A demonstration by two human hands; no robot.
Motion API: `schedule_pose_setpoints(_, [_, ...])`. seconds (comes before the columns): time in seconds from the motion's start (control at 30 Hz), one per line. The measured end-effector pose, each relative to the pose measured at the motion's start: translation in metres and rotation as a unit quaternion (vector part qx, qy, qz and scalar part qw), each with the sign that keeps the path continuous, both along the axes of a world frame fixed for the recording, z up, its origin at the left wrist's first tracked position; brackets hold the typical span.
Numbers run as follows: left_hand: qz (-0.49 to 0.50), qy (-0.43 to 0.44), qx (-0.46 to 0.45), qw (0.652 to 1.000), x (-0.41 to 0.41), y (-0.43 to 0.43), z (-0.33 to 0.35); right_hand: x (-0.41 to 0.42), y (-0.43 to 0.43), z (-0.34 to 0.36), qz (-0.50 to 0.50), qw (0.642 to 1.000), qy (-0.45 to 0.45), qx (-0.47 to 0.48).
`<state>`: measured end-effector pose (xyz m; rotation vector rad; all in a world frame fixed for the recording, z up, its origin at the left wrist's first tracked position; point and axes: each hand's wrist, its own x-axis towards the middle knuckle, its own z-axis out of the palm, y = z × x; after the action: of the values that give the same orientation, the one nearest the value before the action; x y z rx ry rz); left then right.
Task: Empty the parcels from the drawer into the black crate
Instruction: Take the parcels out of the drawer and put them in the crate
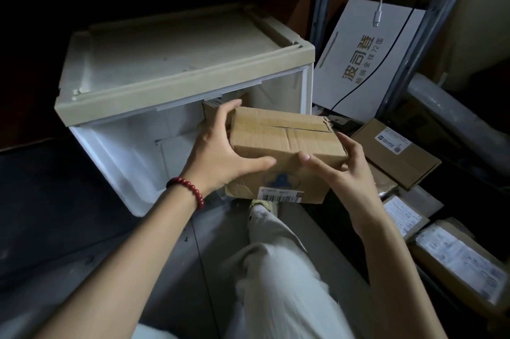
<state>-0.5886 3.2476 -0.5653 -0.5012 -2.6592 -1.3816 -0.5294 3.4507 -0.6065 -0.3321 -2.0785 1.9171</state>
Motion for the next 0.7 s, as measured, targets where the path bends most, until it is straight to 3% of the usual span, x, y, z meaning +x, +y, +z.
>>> schedule_pose_setpoints(0.13, [0.036, -0.065, 0.111, 0.991, -0.0021, 0.0004, 0.004, 0.0022, 0.0016, -0.0002, 0.019, 0.999, 0.02, -0.025])
schedule_pose_setpoints(0.33, [0.031, -0.134, 0.193, 0.971, -0.0009, 0.0052, 0.0009, 0.0011, -0.0014, 0.0043, -0.011, 0.994, 0.052, -0.097])
schedule_pose_setpoints(0.7, [0.063, -0.134, 0.131, 0.98, -0.001, 0.0032, -0.0053, 0.0015, -0.0018, 0.0062, -0.03, 0.998, 0.02, -0.047])
